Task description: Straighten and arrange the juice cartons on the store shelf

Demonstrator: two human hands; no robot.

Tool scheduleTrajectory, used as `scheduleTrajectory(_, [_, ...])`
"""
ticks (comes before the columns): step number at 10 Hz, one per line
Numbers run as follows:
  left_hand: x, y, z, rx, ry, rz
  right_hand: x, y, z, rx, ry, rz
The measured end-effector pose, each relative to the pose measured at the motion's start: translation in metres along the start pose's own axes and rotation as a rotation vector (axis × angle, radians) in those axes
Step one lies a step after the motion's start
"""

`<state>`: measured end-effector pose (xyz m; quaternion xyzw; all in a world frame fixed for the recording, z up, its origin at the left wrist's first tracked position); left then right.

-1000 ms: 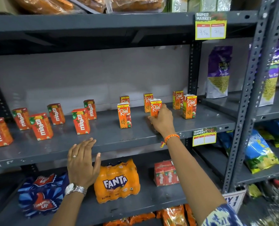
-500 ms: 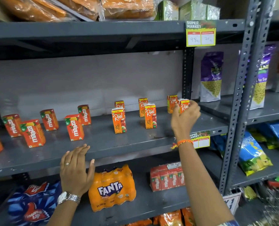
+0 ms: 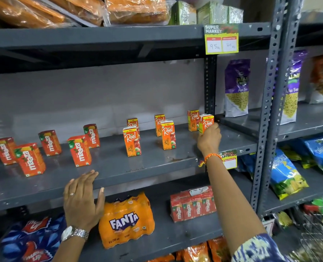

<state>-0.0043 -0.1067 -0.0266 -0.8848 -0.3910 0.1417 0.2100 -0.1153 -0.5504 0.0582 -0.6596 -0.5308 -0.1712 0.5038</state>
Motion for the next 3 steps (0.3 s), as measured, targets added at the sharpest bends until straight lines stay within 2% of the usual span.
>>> scheduleTrajectory(2, [-0.001,-0.001,-0.001,0.008,0.017,0.004,-0.001,-0.001,0.0,0.038,0.016,-0.002])
scheduleTrajectory(3, [-0.005,-0.005,-0.002,0.053,-0.001,0.027,0.008,-0.014,0.008,0.004,-0.002,-0.016])
Point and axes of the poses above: each hand's wrist, its own z-axis away from the middle knuckle, its own y-axis out of the palm, x = y × z, the point moved 8 cm from there along -z, towards the middle knuckle, and after that the axes turned 2 degrees about z, right-handed, at the moved point
